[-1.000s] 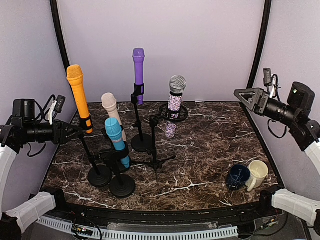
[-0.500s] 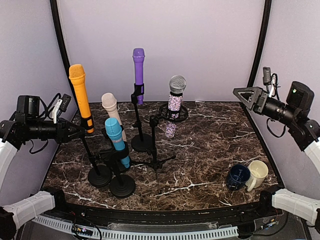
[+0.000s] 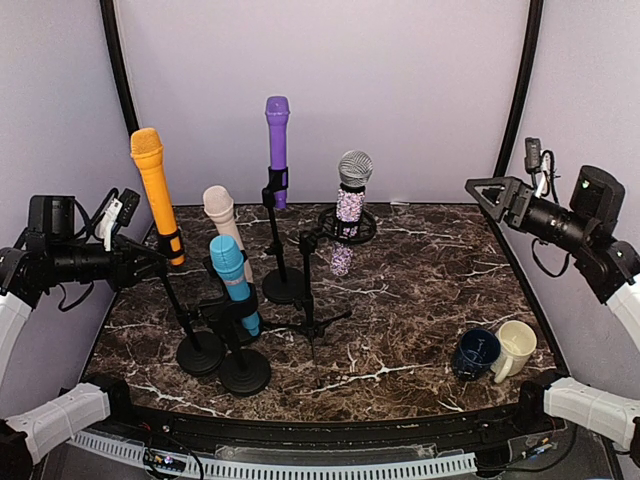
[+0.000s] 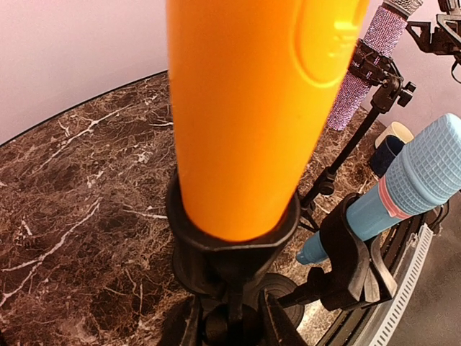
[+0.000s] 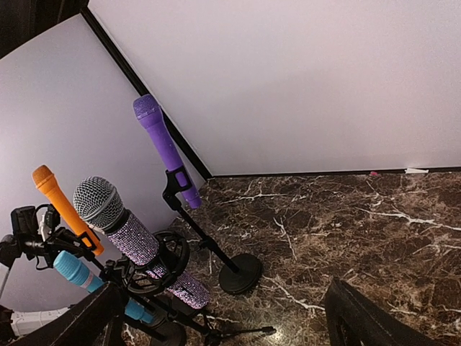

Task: Remove the microphone from the stand
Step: Adjust the microphone stand with the microphone at the center of the board.

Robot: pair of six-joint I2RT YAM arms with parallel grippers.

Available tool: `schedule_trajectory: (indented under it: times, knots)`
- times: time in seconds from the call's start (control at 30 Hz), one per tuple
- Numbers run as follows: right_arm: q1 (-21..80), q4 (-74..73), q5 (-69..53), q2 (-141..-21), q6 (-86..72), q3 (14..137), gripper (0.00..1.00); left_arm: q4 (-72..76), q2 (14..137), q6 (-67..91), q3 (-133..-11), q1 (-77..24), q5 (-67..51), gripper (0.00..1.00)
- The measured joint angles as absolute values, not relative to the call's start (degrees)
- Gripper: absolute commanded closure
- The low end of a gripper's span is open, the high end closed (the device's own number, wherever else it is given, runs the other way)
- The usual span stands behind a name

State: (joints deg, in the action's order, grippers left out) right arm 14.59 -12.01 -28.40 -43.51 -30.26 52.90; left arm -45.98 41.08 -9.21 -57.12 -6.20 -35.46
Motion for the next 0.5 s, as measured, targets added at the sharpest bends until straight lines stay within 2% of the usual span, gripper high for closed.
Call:
schedule_trajectory:
  times: [0.5]
  knots:
    - [14.6,-11.6,-26.0,-43.2,-30.3,51.3,0.01,-41.1,40.6,-9.9,-56.2,-6.3,-26.1,1.00]
